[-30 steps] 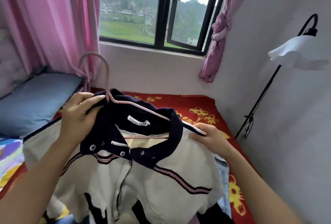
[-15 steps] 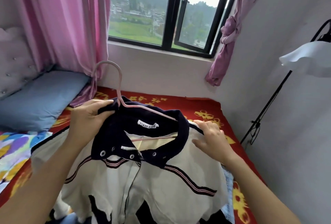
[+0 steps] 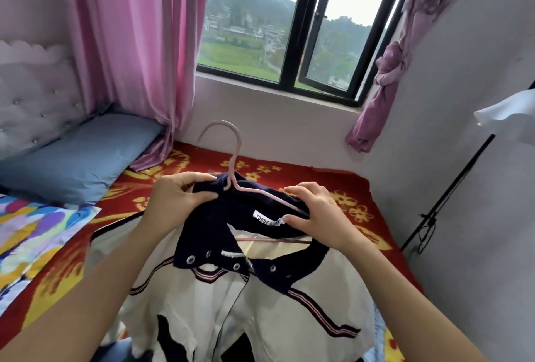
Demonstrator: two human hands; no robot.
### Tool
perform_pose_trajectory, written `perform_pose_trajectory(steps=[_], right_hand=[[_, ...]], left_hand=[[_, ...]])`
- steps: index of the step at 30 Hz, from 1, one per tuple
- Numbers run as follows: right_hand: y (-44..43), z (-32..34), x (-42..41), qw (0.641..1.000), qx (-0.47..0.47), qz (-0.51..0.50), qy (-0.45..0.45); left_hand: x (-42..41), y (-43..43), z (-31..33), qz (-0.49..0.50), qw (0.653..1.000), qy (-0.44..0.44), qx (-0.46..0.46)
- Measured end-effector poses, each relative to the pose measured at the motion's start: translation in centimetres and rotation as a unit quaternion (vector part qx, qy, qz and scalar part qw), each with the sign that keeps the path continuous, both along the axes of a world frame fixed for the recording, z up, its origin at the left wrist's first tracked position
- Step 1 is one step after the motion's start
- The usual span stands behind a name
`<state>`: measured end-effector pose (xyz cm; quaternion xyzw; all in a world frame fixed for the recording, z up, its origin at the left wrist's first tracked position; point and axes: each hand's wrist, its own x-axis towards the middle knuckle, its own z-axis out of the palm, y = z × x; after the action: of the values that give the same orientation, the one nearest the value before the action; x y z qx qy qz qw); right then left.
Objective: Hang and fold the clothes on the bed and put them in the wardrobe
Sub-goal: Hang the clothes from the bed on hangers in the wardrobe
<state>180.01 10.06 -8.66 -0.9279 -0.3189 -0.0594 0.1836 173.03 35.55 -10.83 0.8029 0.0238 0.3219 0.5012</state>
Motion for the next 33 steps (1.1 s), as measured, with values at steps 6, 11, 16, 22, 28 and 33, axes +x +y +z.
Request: perform_pose_trajectory(steps=[6,11,16,22,28,33], right_hand=[[1.6,0.8,0.8,0.988,-0.093,0.008,-0.121],[0.0,1.2,1.1,0.992,-0.085,0.001,-0.090],[-0.1,0.4,1.1,0.996,-0.073,0.010,-0.046],[-0.1,-0.4,1.3,0.998,0.015,0.034,0.055],[-1.1,-1.1,1.1,0.992,0.068,0.013,0.101],[-0.9,-1.8,0.3,0.993,0.034,0.001,0.114]], left_hand=[[0.1,1.5,-0.4,-0.073,0.996,0.040,0.027],[-0.6,5.2,-1.4,-0.141,0.984,0.078,0.071],[-0.5,6.1,-3.3,-0.164,0.982,0.081,0.055],[-0.1,5.5,-3.4,-0.185,0.976,0.111,0.020],[-0.9,5.6,-4.7,-0.150,0.973,0.149,0.088],[-2.1,4.3,-5.6,-0.128,0.982,0.132,0.032]])
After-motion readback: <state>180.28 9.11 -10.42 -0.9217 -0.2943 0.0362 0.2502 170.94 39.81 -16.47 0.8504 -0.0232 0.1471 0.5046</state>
